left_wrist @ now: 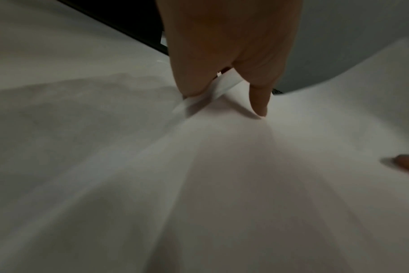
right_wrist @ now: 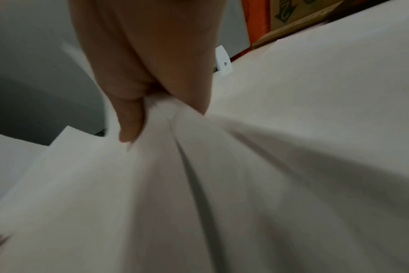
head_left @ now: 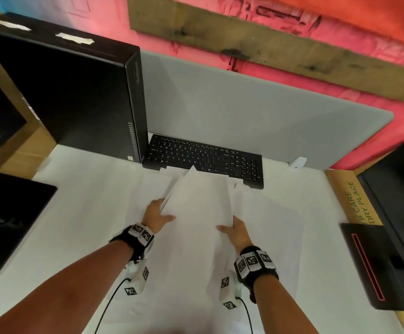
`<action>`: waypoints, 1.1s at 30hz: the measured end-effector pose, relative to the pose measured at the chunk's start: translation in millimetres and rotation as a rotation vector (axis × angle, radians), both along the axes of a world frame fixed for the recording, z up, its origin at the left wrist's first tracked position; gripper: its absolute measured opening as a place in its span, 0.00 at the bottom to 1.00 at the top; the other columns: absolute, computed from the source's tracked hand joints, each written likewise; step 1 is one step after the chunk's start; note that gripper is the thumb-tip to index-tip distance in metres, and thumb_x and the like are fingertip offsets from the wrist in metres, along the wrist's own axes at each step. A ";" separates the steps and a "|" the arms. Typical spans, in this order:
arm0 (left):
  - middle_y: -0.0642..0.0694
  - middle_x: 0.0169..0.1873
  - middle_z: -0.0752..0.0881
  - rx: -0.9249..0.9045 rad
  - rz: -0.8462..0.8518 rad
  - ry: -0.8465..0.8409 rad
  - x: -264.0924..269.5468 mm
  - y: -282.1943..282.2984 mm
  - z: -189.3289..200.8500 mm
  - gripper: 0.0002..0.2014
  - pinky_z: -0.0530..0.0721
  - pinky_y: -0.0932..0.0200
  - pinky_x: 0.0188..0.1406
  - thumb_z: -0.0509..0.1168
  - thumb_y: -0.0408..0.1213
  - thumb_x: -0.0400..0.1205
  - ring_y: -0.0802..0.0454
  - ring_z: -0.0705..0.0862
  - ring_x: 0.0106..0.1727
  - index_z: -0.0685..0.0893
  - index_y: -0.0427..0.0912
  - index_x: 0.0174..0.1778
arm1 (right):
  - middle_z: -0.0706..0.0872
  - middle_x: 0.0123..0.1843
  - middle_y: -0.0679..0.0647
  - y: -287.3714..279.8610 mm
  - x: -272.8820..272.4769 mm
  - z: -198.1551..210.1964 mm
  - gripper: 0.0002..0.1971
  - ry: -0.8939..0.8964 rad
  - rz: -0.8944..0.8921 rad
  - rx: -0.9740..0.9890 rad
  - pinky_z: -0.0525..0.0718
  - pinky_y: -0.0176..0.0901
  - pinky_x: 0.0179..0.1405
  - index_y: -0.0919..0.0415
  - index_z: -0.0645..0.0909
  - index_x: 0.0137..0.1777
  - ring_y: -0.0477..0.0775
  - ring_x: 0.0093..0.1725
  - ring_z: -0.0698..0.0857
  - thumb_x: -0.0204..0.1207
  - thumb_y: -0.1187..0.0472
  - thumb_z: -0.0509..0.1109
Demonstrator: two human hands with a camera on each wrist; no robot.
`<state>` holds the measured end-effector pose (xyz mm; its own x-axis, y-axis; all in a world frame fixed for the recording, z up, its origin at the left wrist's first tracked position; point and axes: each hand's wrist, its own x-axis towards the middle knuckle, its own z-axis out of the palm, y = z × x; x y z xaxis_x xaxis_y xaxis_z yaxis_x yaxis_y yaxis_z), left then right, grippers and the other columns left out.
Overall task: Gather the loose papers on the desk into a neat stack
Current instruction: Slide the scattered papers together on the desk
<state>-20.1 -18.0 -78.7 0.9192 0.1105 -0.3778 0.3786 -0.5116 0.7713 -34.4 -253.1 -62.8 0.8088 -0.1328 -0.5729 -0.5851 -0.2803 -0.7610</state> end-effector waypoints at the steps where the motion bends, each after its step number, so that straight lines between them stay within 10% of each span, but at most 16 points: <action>1: 0.33 0.69 0.71 0.038 0.003 -0.029 -1.5 1.0 0.5 0.35 0.66 0.49 0.73 0.75 0.36 0.71 0.36 0.68 0.72 0.69 0.36 0.73 | 0.85 0.58 0.63 -2.5 -2.2 3.3 0.20 -0.002 0.000 0.034 0.81 0.51 0.59 0.69 0.78 0.64 0.65 0.60 0.83 0.72 0.70 0.71; 6: 0.41 0.80 0.50 -0.039 0.152 -0.109 0.2 12.0 11.9 0.58 0.51 0.40 0.79 0.79 0.47 0.63 0.39 0.49 0.80 0.46 0.46 0.81 | 0.89 0.46 0.50 -27.9 -14.2 32.4 0.14 -0.081 -0.034 0.226 0.85 0.29 0.41 0.60 0.82 0.55 0.44 0.44 0.89 0.71 0.73 0.71; 9: 0.45 0.82 0.43 -0.260 0.147 -0.118 8.6 11.2 27.6 0.62 0.46 0.44 0.81 0.79 0.42 0.65 0.46 0.43 0.82 0.35 0.48 0.80 | 0.88 0.43 0.50 -39.2 -17.5 47.6 0.10 -0.110 -0.141 0.340 0.85 0.30 0.39 0.62 0.81 0.50 0.49 0.44 0.87 0.73 0.75 0.67; 13: 0.39 0.68 0.77 -0.594 0.134 -0.066 23.1 8.3 52.9 0.38 0.81 0.61 0.60 0.72 0.25 0.71 0.45 0.79 0.62 0.63 0.38 0.76 | 0.87 0.51 0.58 -44.7 -9.3 52.2 0.13 -0.154 -0.291 0.375 0.78 0.53 0.65 0.61 0.80 0.50 0.60 0.55 0.85 0.67 0.64 0.77; 17: 0.60 0.37 0.90 -0.557 -0.028 -0.072 23.8 -2.2 64.7 0.14 0.85 0.66 0.47 0.68 0.27 0.76 0.49 0.86 0.51 0.82 0.36 0.58 | 0.84 0.60 0.64 -33.9 -2.5 52.7 0.22 -0.087 -0.187 0.250 0.79 0.54 0.65 0.72 0.75 0.64 0.62 0.57 0.84 0.71 0.69 0.74; 23: 0.55 0.47 0.86 -0.649 0.085 -0.075 14.1 -14.5 76.4 0.15 0.77 0.53 0.67 0.70 0.33 0.76 0.60 0.84 0.51 0.82 0.44 0.58 | 0.75 0.69 0.56 -37.9 1.5 85.8 0.35 -0.235 -0.109 0.119 0.73 0.43 0.64 0.69 0.63 0.74 0.63 0.71 0.75 0.71 0.59 0.75; 27: 0.50 0.52 0.86 -0.773 0.072 -0.126 28.1 -11.9 117.1 0.22 0.77 0.47 0.68 0.74 0.30 0.71 0.53 0.84 0.56 0.79 0.46 0.60 | 0.87 0.53 0.53 -41.4 0.4 148.5 0.22 -0.480 -0.044 0.122 0.81 0.29 0.50 0.69 0.79 0.62 0.42 0.52 0.87 0.68 0.68 0.75; 33: 0.62 0.44 0.90 -0.763 -0.192 -0.342 31.8 -7.3 186.0 0.27 0.83 0.69 0.51 0.77 0.44 0.58 0.67 0.86 0.49 0.79 0.55 0.54 | 0.85 0.53 0.47 -45.9 1.2 195.4 0.21 -0.786 -0.091 0.121 0.77 0.17 0.46 0.64 0.76 0.65 0.26 0.46 0.84 0.71 0.71 0.72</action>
<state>11.7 -25.4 107.3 0.9730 -0.2304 0.0155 0.0228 0.1628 0.9864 -33.3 -299.1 132.6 0.9708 -0.1906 0.1458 0.1188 -0.1463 -0.9821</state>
